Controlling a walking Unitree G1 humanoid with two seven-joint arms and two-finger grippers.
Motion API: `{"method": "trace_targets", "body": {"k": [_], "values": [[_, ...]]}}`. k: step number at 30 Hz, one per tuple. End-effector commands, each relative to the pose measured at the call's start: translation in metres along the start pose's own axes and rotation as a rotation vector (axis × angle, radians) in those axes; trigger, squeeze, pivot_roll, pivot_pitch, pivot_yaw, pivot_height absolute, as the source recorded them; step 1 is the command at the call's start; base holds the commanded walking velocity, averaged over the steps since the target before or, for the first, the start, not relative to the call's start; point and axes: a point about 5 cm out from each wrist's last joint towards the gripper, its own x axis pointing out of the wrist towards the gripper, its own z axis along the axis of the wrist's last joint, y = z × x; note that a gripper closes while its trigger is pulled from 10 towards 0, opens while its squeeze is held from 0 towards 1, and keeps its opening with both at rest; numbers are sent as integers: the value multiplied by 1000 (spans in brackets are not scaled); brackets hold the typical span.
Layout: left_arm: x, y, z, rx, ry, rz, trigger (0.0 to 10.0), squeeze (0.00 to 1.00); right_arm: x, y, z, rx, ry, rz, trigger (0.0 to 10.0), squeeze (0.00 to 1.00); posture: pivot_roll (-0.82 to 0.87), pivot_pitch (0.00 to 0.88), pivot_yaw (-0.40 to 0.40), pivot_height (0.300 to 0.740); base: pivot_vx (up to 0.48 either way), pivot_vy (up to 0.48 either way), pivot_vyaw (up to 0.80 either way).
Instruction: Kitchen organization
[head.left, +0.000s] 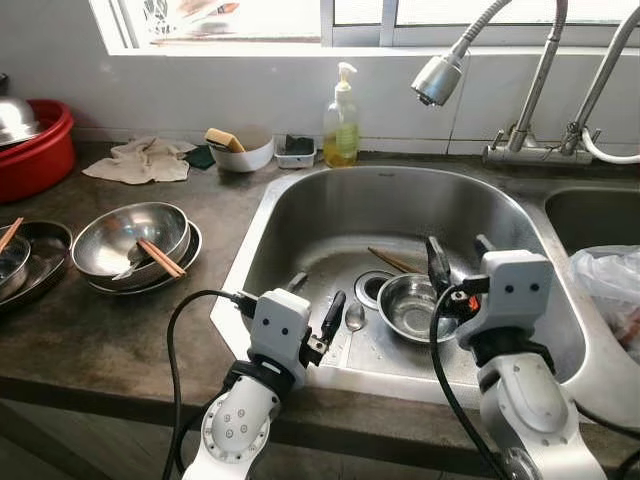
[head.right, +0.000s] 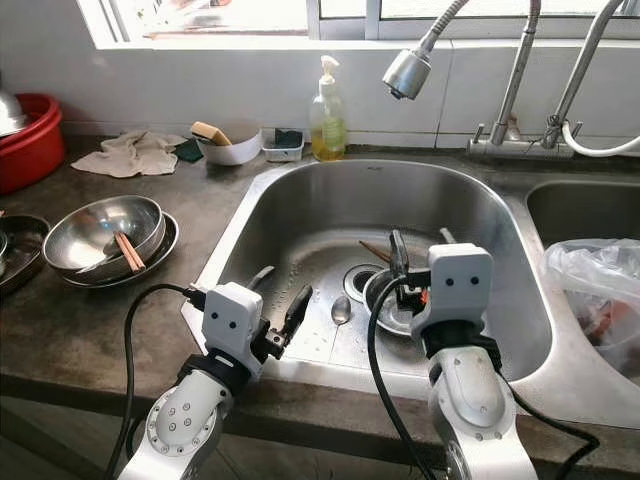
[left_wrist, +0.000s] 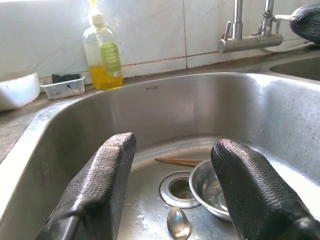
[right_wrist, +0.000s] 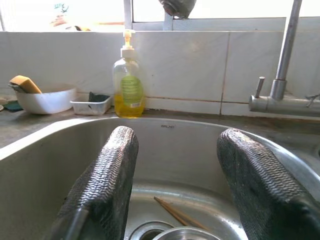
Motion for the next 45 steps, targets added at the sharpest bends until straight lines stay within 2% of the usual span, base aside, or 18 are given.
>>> {"method": "trace_targets", "body": {"k": [1,45], "values": [[-1,0,3,13,-11,5,10000,0,1,4,1,5,-9,22,10000,0,89,46,16,740,-251,0,0],[-3,-6,1,8,-2,-33,10000,0,1,7,-9,-6,35,26,10000,0,85,48,20,740,-284,0,0]]}}
